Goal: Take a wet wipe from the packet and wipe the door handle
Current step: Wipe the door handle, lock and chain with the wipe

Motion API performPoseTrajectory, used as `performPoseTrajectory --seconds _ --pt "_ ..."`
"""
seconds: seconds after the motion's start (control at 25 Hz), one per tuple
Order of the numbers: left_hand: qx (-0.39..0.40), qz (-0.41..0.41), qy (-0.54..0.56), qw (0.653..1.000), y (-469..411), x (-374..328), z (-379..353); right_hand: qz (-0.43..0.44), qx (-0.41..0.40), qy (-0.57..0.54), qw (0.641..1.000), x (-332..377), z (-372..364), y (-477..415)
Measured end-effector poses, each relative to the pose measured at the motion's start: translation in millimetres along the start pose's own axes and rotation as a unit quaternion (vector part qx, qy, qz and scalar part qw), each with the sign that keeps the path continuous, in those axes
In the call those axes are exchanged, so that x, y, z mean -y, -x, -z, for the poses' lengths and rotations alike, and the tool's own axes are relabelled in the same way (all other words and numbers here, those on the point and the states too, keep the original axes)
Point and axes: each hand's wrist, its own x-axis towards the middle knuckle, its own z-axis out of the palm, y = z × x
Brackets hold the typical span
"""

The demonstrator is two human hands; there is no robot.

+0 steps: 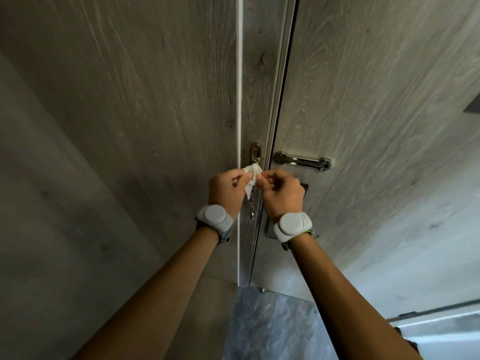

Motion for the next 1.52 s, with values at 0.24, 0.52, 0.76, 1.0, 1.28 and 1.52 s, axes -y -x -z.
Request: performPoseTrajectory --seconds 0.24,0.52,0.76,1.0,1.28,1.52 --pt "-0.005 0.013 0.005 1.0 10 12 4 -0.004 0.001 0.011 1.0 -7 2 4" --pt "0.028 0.009 0.031 0.999 -2 7 -3 -0.01 0.04 0.03 0.999 -6 -1 -12" --pt "0.062 -0.002 -0.001 0.998 5 17 -4 -0.013 0.065 0.047 0.997 -22 -6 -7" --pt "0.08 0.013 -0.008 0.997 16 34 -8 -0.019 0.064 0.045 0.997 -40 -14 -1" --pt "0.114 0.041 -0.008 0.993 33 64 -20 -0.039 0.082 0.055 0.994 -67 -27 5" --pt "0.14 0.076 -0.012 0.987 50 83 -25 -0.051 0.107 0.088 0.989 -89 -35 14"
